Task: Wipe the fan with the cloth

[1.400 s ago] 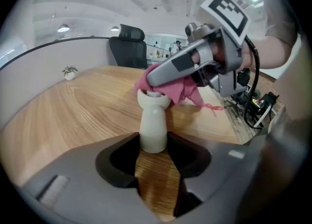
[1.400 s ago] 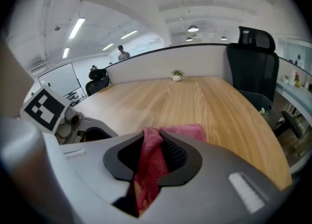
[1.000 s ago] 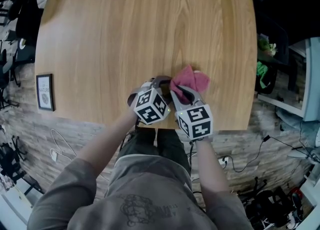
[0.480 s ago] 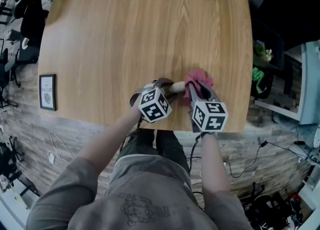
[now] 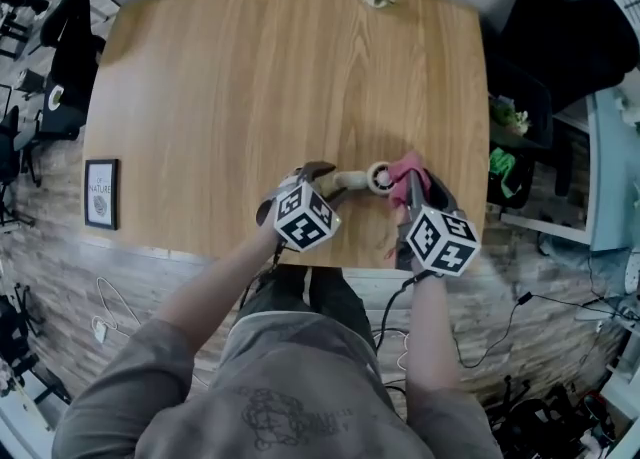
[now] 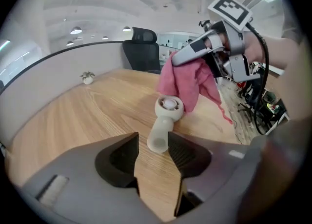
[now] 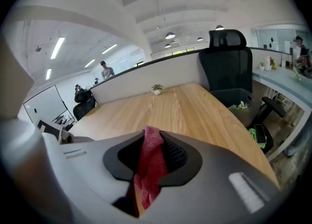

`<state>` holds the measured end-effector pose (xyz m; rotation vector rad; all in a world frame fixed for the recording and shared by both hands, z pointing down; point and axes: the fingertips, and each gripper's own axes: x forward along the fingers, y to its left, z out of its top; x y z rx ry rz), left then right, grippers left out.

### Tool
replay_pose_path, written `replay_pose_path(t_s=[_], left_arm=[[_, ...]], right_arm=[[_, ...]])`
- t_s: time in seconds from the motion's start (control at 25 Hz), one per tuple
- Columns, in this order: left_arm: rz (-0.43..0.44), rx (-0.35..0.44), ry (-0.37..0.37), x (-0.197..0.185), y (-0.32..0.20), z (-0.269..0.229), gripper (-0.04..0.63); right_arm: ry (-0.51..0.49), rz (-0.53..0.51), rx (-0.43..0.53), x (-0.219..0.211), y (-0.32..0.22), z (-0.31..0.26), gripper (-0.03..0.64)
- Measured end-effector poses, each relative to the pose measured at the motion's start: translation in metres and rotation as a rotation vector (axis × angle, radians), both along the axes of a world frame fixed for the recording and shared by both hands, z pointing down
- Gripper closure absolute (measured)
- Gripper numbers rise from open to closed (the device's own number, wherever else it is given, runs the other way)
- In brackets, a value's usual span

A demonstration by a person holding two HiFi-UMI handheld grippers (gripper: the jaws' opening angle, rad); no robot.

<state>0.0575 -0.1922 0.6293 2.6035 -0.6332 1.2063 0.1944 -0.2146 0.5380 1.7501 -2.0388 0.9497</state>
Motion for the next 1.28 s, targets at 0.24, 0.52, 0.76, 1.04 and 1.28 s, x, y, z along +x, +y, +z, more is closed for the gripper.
replay_pose_path(t_s=[0.24,0.52,0.76,1.04,1.28], left_arm=[[-0.084,0.091,0.096,-0.013,-0.018,-0.061,0.452],[-0.202,0.275,0.252,-0.036,-0.040,-0.155,0.570],[-0.216,0.412,0.338,-0.045,-0.043,-0.241,0.592],[-0.208,0.504,0.487,-0.053,-0.030,-0.329,0.594],[-0.223,0.527,0.525,-0.061,-0.017,-0.376,0.594]], right_arm=[[-0.033,0.013,0.114,0.006,0.002,-0.058,0.545],[-0.016,-0.062,0.288,-0.014,0.011,-0.148,0.545],[-0.004,-0.088,0.452,-0.023,0.023,-0.230,0.545],[0.044,-0.123,0.600,-0.032,0.046,-0.299,0.545],[0.080,-0.161,0.675,-0.040,0.067,-0.337,0.545]])
